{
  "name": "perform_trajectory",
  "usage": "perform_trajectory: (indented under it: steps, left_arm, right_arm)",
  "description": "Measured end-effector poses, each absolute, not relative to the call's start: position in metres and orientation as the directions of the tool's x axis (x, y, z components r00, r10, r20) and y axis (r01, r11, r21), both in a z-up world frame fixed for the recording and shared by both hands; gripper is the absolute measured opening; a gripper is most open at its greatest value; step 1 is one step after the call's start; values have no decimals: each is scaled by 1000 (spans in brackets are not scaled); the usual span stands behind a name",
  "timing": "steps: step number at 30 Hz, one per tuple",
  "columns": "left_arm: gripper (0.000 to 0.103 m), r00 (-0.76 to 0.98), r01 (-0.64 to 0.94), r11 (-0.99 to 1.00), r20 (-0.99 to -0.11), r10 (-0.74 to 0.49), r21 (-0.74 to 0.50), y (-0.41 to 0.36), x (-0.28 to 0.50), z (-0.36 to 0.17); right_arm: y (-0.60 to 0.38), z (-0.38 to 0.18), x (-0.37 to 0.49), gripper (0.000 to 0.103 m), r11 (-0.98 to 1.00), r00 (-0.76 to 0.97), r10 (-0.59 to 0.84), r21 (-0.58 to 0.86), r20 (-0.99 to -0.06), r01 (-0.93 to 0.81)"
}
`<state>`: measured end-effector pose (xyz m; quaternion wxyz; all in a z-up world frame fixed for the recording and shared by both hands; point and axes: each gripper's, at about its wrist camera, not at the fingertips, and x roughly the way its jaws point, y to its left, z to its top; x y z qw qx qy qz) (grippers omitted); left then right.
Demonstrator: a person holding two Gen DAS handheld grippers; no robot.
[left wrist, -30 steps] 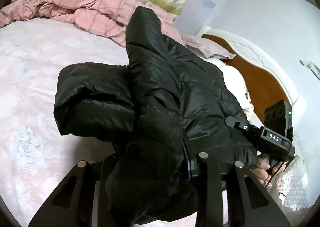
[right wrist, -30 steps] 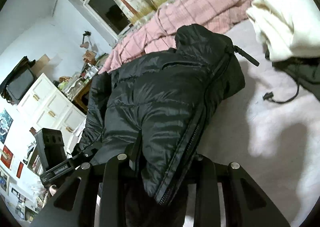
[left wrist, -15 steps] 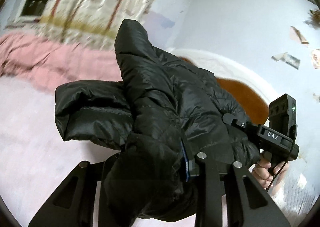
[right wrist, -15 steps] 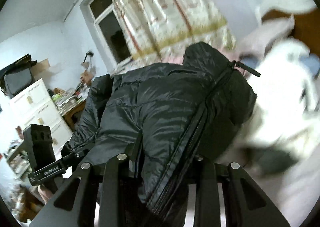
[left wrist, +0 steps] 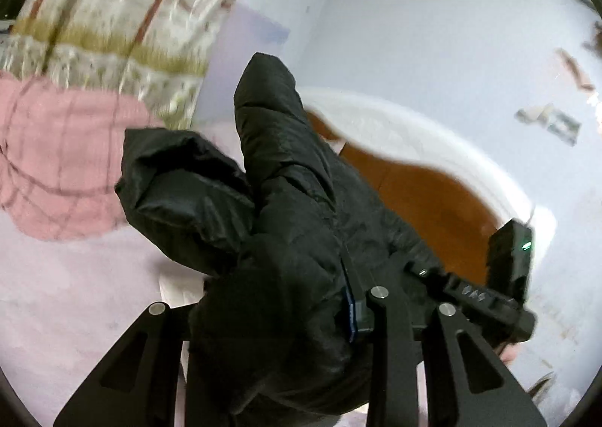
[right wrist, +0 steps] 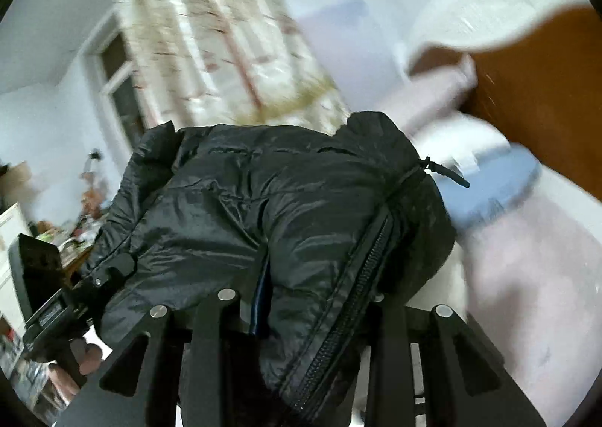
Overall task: Fold large clothes
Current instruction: 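Lift the folded black jacket with both grippers and carry it toward the cream sweatshirt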
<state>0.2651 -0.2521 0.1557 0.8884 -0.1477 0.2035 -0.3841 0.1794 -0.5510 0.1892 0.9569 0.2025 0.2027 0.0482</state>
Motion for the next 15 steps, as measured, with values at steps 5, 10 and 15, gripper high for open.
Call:
perform_trajectory:
  steps: [5,10,15]
  left_arm:
    - [30,617,640,641,-213,-757,-425,-239,272,159]
    - [30,678,629,685,-172,-715,-368,-227,285,208]
    - [29,729,648,718,-66,-681,-254,-227,271,268]
  right_arm:
    - [-531,210,179,31,949,917,145,314,-372,-23]
    - [-482,274,199,31,980,950,130,185,-282,-80]
    - [-473,324,188,30,958,981,181,237,-76,-158]
